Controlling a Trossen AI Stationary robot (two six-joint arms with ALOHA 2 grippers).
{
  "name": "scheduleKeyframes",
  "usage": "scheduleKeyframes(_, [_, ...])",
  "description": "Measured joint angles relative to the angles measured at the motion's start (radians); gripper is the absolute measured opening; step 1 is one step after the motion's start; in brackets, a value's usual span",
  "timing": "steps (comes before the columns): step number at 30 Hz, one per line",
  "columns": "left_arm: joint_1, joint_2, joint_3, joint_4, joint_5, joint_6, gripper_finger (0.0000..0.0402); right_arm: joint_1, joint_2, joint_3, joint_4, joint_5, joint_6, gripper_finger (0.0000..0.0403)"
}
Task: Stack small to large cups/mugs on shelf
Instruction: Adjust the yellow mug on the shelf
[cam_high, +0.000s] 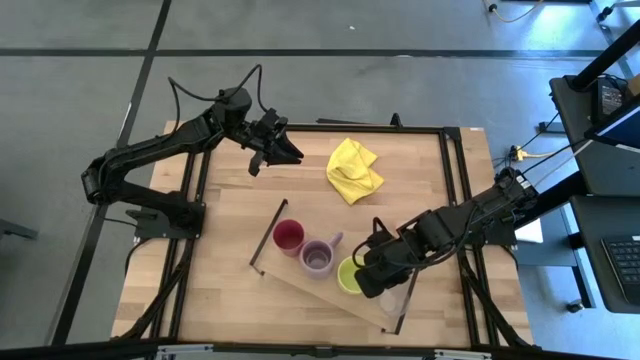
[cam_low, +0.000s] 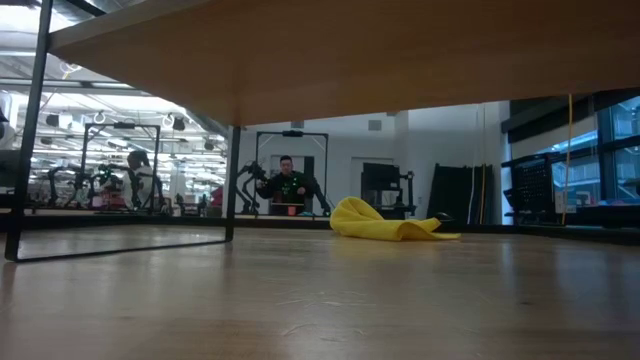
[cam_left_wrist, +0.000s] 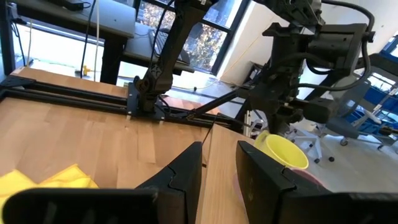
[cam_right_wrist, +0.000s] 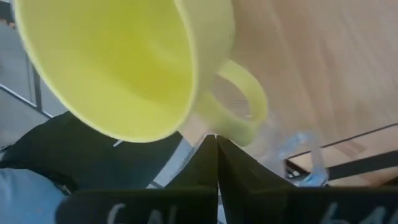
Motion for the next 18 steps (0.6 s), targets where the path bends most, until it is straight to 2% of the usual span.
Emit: scheduleKeyframes(18, [0.0, 0.0, 0.0, 0.0, -0.001, 0.014, 0.0094, 0.0, 0.001, 0.0, -0.015, 0.121, -0.006, 0.0003])
